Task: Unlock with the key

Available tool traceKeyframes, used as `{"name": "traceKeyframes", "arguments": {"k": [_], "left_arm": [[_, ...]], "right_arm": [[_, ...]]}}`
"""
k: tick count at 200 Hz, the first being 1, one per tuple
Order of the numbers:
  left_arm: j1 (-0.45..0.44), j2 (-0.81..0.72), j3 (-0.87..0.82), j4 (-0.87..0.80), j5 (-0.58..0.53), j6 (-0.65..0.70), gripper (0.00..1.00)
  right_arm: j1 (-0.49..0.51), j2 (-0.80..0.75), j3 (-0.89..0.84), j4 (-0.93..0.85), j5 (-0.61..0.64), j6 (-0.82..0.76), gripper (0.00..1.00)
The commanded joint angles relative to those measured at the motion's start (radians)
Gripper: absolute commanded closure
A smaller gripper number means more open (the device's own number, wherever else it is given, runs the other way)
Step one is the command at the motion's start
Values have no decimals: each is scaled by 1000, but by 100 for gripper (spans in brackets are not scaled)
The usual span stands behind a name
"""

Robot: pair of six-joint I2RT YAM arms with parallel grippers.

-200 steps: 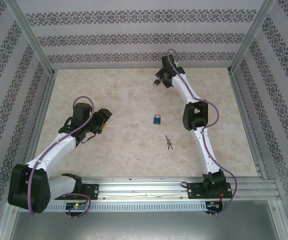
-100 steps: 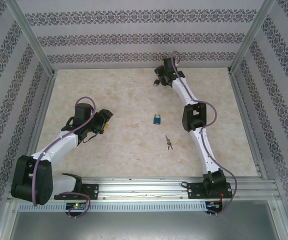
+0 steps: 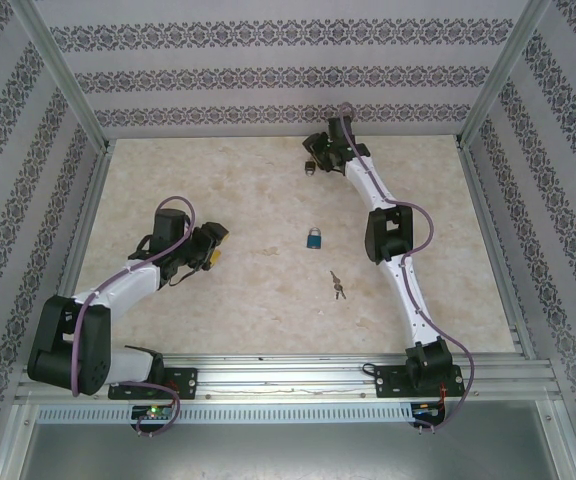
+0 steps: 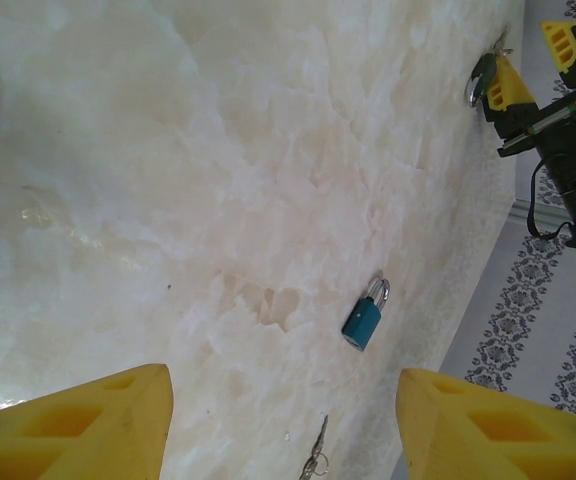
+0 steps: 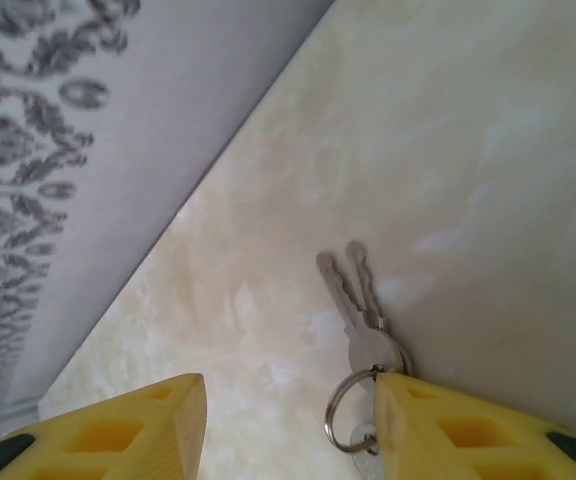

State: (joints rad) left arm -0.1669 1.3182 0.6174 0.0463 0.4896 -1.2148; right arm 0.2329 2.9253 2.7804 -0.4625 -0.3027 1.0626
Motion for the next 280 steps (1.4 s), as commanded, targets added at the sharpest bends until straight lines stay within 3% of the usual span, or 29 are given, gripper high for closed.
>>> {"name": "traceKeyframes", "arguments": {"k": [1,71,121,191,280], "left_arm": [[19,-26,31,-17,-5,30,40],[41,-51,54,-62,-1,63,40],[53,-79,70,-115,-13,88,40],[61,-80,189,-310,-58,215,39],[60,-117,202,-358,-79,225,39]], "right_arm": [[74,-25,-56,-105,-120,-100,52],[169,-157,-247,-171,-236,-297,51],[251,-351,-538,-128,-262,-397,51],[250,-639,-761,-123,-9,-537,45],[273,-514,-709,-155,-80,-523,43]]}}
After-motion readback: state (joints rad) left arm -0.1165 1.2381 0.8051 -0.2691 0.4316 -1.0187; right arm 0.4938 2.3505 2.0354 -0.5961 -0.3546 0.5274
